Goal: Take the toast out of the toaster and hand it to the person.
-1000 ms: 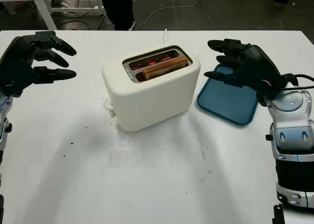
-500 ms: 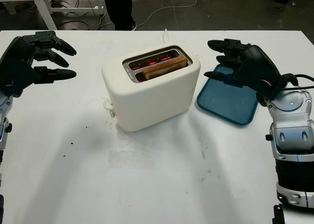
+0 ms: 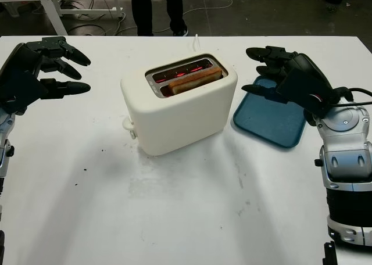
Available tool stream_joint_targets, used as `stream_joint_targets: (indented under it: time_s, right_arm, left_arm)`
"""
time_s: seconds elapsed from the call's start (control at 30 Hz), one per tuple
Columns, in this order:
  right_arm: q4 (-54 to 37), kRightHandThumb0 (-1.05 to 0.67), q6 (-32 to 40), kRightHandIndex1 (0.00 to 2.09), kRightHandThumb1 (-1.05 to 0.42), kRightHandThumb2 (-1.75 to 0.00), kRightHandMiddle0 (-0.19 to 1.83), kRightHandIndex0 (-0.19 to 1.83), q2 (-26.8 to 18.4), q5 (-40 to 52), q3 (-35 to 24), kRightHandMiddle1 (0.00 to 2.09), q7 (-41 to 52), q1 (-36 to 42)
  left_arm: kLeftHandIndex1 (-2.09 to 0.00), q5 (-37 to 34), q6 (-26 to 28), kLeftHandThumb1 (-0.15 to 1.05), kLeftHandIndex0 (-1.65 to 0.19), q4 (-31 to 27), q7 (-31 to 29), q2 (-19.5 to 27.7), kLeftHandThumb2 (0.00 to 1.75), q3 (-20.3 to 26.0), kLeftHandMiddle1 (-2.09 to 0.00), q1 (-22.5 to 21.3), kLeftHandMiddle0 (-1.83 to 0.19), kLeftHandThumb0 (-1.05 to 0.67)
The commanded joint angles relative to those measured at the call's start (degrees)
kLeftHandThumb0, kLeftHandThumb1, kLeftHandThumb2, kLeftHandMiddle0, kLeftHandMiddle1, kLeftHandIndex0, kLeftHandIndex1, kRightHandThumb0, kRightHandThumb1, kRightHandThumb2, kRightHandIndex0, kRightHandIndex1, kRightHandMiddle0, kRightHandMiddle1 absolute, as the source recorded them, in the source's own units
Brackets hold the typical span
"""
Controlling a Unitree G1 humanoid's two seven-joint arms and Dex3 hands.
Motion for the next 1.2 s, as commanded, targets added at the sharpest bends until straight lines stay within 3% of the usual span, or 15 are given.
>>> stream_joint_targets:
  time_s: [0.0, 1.17]
  right_arm:
    - [-0.7, -0.57, 0.55, 0.01, -0.91, 0.0, 0.4, 0.43, -0.05, 0.34, 0.24, 0.0, -0.04, 0.43]
    - [-1.61, -0.56, 1.76, 0.01, -0.91, 0.0, 0.4, 0.44, 0.51, 1.7, 0.17, 0.01, -0.31, 0.55]
  left_arm:
    - [-0.96, -0.31, 0.53, 0.7, -0.64, -0.93, 0.04, -0.02, 0.0, 0.39, -1.06, 0.84, -0.67, -1.05]
    - [-0.96, -0.43, 2.21, 0.71, -0.64, -2.21, 0.07, -0.22, 0.0, 0.83, -1.01, 3.41, -0.7, -1.05]
